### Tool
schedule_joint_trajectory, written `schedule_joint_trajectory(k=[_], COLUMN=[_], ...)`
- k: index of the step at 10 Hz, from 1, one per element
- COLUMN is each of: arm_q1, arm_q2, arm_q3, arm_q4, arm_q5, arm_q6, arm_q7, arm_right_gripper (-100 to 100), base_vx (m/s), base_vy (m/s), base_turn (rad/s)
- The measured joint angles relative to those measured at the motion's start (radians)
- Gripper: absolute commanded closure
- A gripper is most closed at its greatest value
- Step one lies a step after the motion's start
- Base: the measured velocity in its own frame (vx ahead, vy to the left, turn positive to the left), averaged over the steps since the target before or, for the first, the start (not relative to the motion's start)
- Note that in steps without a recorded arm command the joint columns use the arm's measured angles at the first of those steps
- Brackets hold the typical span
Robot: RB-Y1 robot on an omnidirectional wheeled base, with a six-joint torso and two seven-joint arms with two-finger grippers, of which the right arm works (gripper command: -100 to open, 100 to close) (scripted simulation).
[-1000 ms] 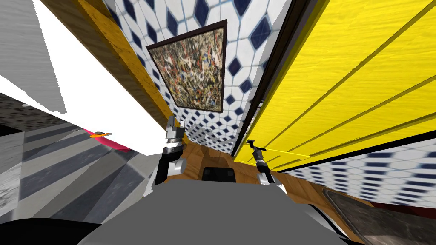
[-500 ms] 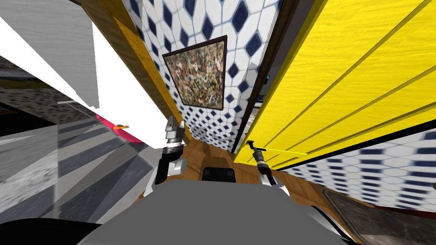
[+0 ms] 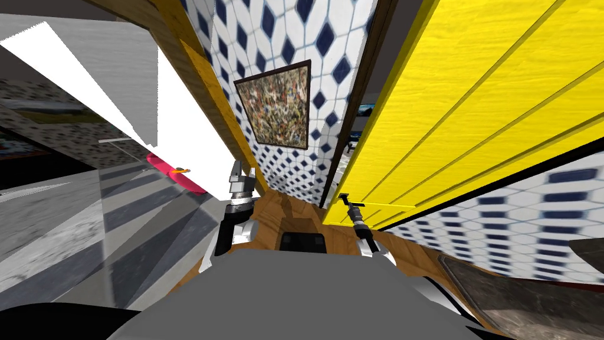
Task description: Pull the door open
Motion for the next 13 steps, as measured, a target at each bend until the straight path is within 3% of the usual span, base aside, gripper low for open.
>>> schedule_joint_trajectory(k=[1,2,3,4,5,7,13], arm_q1=[-0.023,-0.003,-0.012,-0.032,-0.03,-0.044,-0.04], arm_q2=[0.003,0.006,0.013,0.022,0.027,0.036,0.01], arm_q3=[0.007,0.008,0.014,0.02,0.026,0.035,0.0], arm_q4=[0.024,-0.028,-0.028,-0.007,-0.024,-0.006,0.016], arm_q5=[0.011,0.016,0.025,0.034,0.042,0.051,0.029], arm_q6=[-0.003,0.022,0.029,0.02,0.027,0.024,0.014], arm_q7=[-0.003,0.001,0.003,0.003,0.003,0.002,-0.002], arm_right_gripper=[100,100,100,100,100,100,100], base_vx=[-0.172,-0.155,-0.216,-0.202,-0.199,-0.121,-0.191], base_vy=[-0.1,-0.115,-0.156,-0.158,-0.116,-0.024,-0.06], base_turn=[0.067,0.053,0.066,0.062,0.04,0.123,0.231])
